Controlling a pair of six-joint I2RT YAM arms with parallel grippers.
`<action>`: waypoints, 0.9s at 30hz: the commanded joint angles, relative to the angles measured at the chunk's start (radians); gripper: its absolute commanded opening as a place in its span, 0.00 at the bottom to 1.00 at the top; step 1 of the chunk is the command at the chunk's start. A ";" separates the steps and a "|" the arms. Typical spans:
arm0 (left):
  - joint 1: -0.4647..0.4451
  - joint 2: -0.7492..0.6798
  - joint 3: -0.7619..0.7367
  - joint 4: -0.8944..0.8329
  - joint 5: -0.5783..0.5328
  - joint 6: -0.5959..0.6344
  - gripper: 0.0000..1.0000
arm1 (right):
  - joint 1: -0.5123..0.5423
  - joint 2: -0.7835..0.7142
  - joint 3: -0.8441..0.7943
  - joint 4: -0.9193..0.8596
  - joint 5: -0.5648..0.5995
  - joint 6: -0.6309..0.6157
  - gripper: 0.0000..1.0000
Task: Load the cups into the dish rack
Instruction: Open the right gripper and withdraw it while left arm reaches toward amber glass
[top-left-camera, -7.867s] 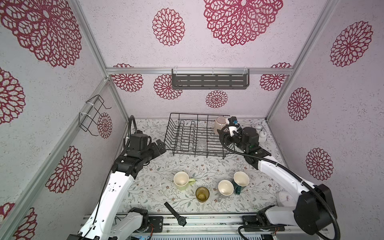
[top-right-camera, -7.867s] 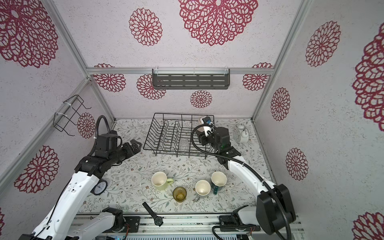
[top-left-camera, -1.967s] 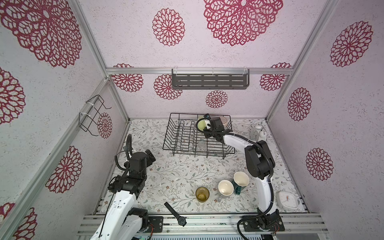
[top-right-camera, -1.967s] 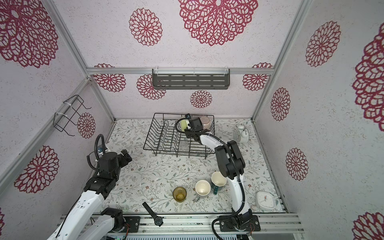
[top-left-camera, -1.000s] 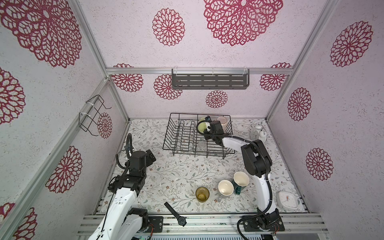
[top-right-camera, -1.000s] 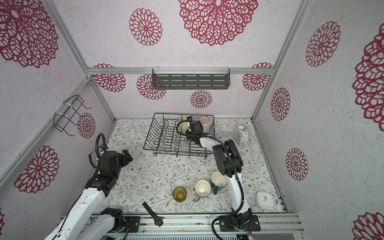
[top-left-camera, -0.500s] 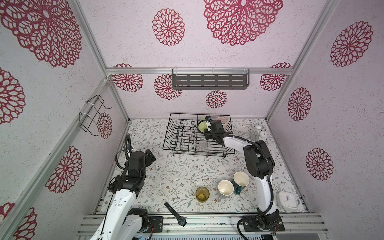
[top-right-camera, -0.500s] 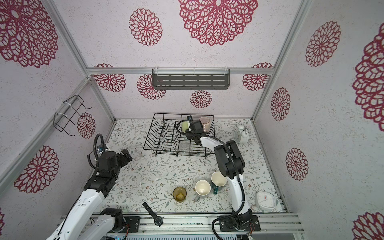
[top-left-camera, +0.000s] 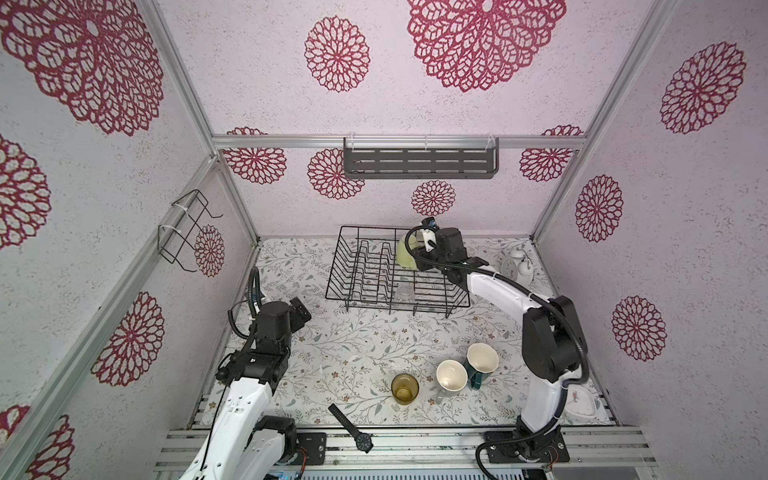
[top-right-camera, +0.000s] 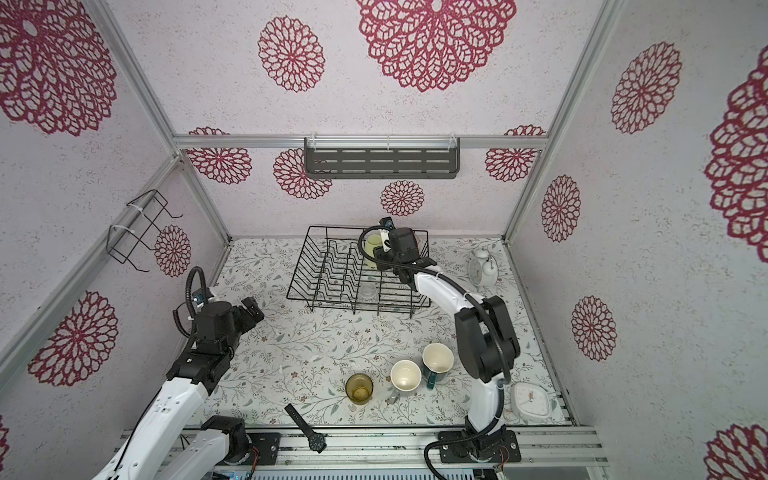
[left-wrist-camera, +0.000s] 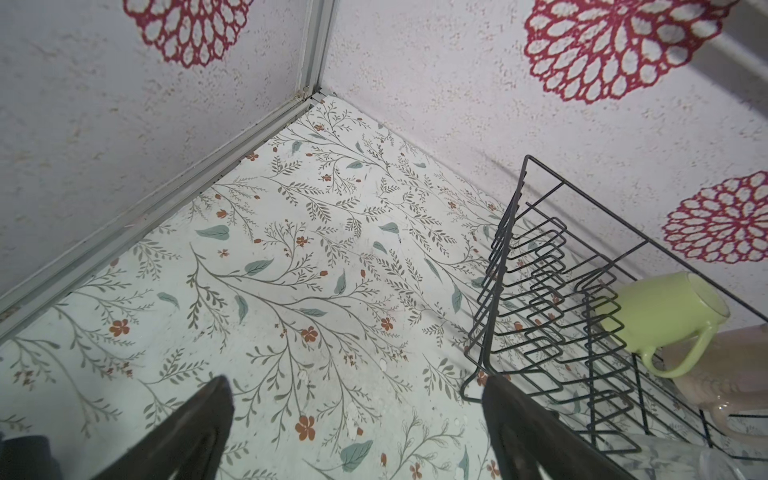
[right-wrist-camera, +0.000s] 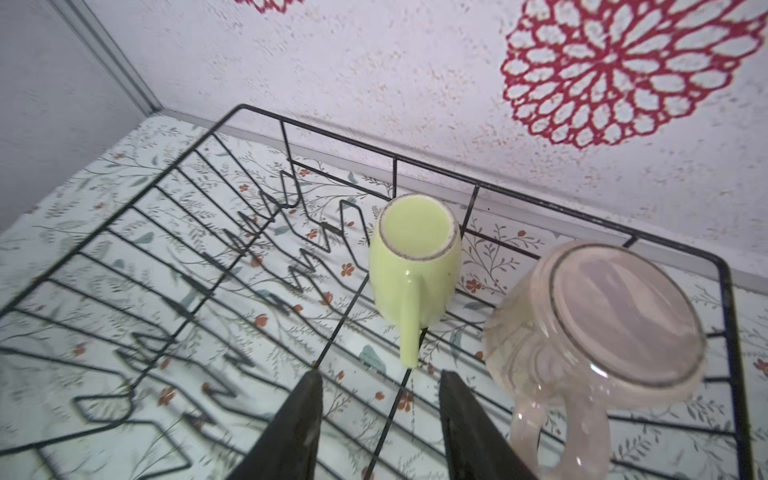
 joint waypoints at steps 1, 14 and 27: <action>0.009 -0.005 0.039 -0.023 -0.005 -0.043 0.97 | 0.002 -0.145 -0.066 -0.069 -0.062 0.059 0.50; -0.007 -0.049 0.144 -0.168 0.469 0.095 0.97 | 0.001 -0.583 -0.376 -0.329 0.208 0.095 0.99; -0.358 0.057 0.230 -0.252 0.715 0.224 0.97 | -0.023 -0.838 -0.763 0.062 0.488 0.191 0.99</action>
